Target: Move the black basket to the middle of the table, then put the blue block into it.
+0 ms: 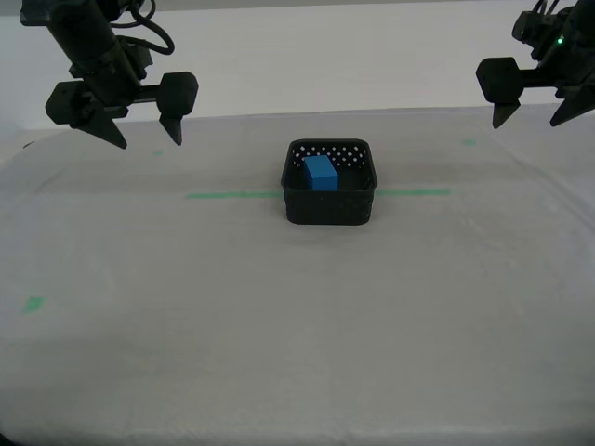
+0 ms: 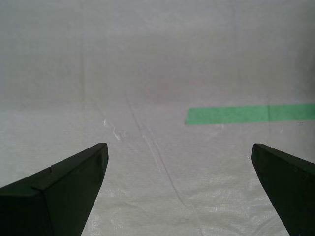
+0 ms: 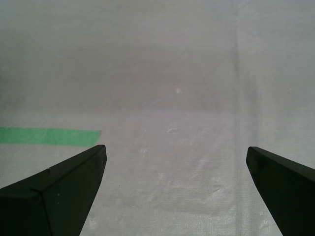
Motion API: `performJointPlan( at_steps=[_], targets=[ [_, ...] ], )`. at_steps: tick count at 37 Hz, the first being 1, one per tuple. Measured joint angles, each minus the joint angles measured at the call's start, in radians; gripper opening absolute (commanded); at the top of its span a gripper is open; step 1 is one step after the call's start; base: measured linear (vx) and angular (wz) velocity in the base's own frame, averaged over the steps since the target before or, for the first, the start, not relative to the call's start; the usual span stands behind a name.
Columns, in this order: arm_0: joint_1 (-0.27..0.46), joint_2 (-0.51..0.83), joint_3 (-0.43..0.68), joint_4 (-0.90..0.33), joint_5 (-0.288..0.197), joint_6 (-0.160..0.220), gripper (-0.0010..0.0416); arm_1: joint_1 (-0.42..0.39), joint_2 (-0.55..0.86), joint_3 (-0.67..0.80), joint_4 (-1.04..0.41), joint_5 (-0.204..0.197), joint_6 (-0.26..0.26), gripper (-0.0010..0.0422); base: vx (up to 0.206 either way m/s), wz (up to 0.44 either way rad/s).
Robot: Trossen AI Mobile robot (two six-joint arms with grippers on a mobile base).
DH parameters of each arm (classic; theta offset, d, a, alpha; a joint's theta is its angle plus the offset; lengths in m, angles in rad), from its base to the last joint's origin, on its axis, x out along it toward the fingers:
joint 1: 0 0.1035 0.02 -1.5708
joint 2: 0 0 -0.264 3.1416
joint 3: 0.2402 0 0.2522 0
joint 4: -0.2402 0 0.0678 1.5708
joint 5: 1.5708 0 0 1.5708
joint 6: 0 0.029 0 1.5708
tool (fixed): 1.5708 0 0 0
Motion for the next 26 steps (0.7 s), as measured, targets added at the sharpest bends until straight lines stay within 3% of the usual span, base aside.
performJointPlan(
  at_steps=[26],
  targets=[
    [0.000, 0.000, 0.000, 0.000, 0.000, 0.000, 0.0399, 0.000, 0.000, 0.000, 0.000, 0.000, 0.000, 0.0400, 0.000, 0.000]
  ],
)
